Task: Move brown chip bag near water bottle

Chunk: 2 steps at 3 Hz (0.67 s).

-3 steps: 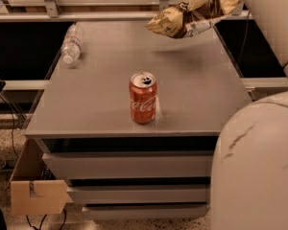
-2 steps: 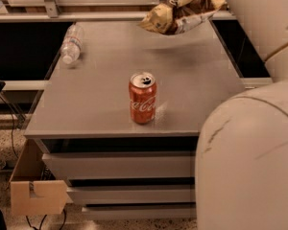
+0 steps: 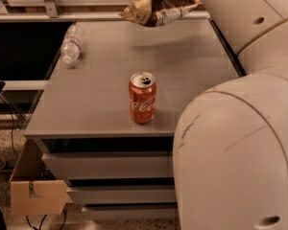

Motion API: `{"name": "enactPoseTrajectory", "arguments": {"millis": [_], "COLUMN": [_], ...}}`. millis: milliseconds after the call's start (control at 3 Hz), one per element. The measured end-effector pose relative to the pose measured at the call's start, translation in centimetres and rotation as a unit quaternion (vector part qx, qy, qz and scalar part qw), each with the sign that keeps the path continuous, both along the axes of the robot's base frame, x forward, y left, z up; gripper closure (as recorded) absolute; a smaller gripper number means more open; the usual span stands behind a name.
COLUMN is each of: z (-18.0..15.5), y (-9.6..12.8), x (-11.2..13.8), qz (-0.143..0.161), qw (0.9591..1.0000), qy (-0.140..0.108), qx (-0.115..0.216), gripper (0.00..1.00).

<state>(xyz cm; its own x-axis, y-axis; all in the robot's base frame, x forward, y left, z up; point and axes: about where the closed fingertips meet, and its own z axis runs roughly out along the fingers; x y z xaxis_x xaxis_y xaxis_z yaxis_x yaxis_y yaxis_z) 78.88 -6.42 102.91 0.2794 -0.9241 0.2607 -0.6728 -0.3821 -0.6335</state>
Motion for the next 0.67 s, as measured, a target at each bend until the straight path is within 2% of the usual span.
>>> {"name": "enactPoseTrajectory", "arguments": {"millis": [333, 667], "z": [1.0, 0.9], "y": [2.5, 5.6], "x": [0.2, 0.2], "qz": [-0.007, -0.019], "qw": [0.9999, 0.9993], "qy": [-0.009, -0.002], "qx": [0.010, 0.031], "gripper": [1.00, 1.00]}}
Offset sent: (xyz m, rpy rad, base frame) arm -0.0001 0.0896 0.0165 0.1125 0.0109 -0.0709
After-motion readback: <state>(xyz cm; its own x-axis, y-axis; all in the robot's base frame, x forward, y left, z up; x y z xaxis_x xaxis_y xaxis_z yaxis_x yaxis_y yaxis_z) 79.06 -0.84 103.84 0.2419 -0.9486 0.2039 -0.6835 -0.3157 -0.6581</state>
